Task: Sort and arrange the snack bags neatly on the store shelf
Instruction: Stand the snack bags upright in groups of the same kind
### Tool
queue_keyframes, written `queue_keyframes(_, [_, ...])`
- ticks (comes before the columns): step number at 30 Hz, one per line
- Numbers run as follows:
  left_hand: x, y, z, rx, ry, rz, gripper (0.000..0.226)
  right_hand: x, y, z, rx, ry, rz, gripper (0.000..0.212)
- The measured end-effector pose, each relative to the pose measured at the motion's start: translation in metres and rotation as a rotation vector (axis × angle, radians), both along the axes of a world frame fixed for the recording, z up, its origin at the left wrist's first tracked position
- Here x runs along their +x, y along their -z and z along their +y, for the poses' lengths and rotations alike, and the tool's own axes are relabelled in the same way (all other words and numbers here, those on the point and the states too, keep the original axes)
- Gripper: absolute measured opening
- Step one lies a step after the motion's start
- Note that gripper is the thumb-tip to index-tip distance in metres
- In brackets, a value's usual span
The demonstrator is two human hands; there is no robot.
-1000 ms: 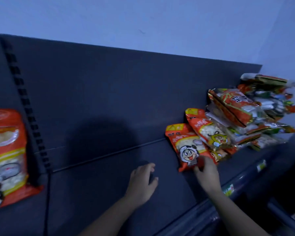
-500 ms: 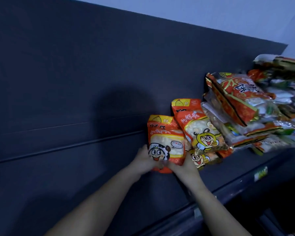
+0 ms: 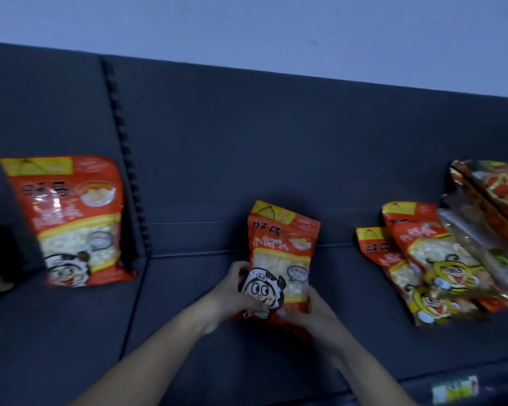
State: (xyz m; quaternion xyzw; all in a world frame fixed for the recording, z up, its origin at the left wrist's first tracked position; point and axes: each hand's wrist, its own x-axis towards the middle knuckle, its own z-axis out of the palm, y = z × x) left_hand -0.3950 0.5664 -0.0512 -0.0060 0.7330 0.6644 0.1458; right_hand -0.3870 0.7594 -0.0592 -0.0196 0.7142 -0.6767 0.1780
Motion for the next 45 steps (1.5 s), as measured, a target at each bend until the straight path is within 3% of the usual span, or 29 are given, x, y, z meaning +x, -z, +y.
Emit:
queue_keyframes(8, [0.076, 0.001, -0.137, -0.192, -0.117, 0.376, 0.076, 0.040, 0.007, -0.136, 0.057, -0.061, 0.264, 0.060])
queue_keyframes(19, [0.110, 0.040, -0.269, -0.657, -0.411, 0.541, 0.079, 0.046, 0.020, -0.291, 0.144, -0.135, 0.509, 0.061])
queue_keyframes(24, [0.100, 0.057, -0.275, -0.741, -0.532, 0.546, 0.068, 0.039, 0.043, -0.313, 0.225, -0.085, 0.487, 0.055])
queue_keyframes(30, [0.087, 0.068, -0.280, -0.934, -0.634, 0.520, 0.060, 0.034, 0.051, -0.326, 0.424, -0.001, 0.649, 0.053])
queue_keyframes(34, [0.086, 0.069, -0.278, -0.966, -0.656, 0.464, 0.058, 0.032, 0.053, -0.329, 0.554, 0.040, 0.664, 0.055])
queue_keyframes(37, [0.089, 0.065, -0.277, -0.998, -0.663, 0.463, 0.054, 0.035, 0.052, -0.331, 0.576, 0.019, 0.656, 0.069])
queue_keyframes(41, [0.094, 0.064, -0.279, -0.889, -0.661, 0.499, 0.067, 0.036, 0.052, -0.325, 0.470, -0.011, 0.581, 0.081])
queue_keyframes(45, [0.108, 0.061, -0.272, -0.912, -0.725, 0.584, 0.085, 0.042, 0.045, -0.309, 0.436, -0.084, 0.567, 0.074])
